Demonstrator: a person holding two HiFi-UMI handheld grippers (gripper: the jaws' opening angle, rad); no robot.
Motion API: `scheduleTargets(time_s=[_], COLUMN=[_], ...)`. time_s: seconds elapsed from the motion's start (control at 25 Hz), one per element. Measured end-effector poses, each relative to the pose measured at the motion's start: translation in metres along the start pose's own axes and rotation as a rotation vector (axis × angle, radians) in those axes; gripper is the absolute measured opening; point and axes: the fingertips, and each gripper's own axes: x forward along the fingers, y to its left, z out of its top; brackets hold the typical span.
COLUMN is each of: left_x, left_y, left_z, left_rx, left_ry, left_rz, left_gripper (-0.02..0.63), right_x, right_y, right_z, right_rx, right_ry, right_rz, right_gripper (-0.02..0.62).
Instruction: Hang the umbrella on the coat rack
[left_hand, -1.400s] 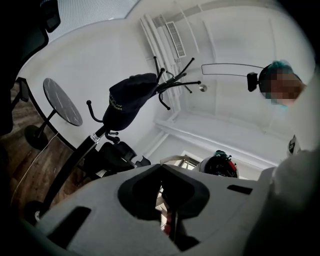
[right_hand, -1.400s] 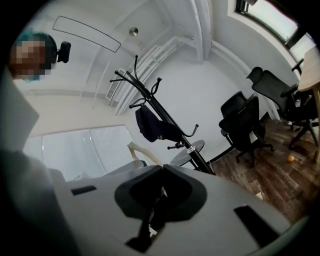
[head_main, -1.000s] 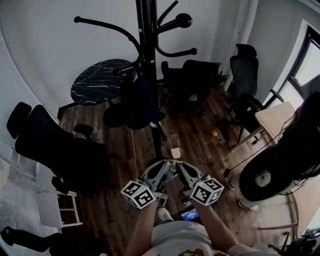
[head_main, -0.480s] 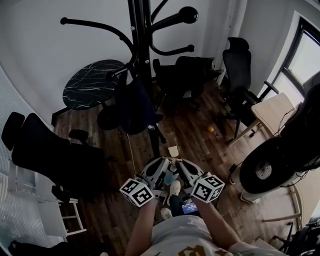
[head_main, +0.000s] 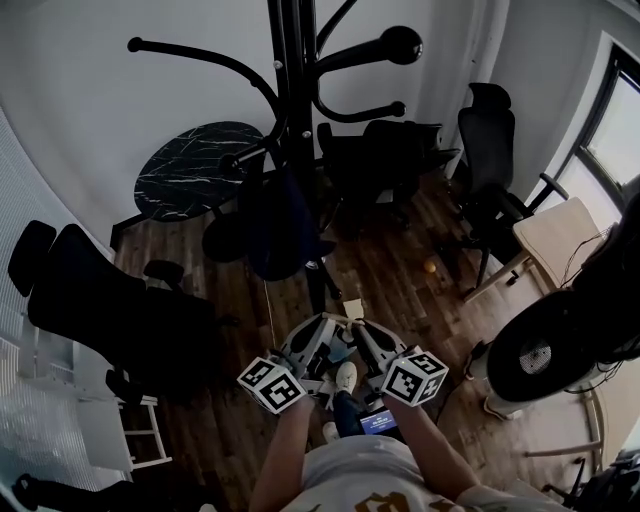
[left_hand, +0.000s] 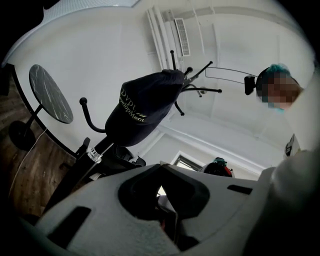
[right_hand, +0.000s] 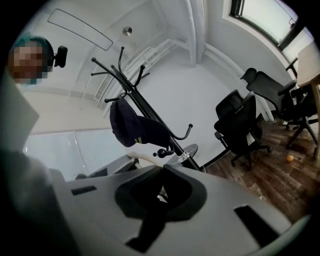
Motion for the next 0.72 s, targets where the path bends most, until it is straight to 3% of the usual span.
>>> scheduleTargets(time_s=[0.16, 0.72], left_x=[0.010, 0.015], left_y=[0.002, 0.028], left_z=[0.007, 0.015], left_rx=[0.015, 0.027], left_ry=[-0.017, -0.006], left_rz=[-0.014, 0.034], left_gripper=[0.019, 0.018], right_x=[0.006, 0.028], right_y=[0.004, -0.008], right_z=[0.000, 0.007], right_rx=[0.008, -0.022], right_ry=[-0.011, 0.019], right_rz=[0.050, 0.035], right_gripper=[0.011, 0.011])
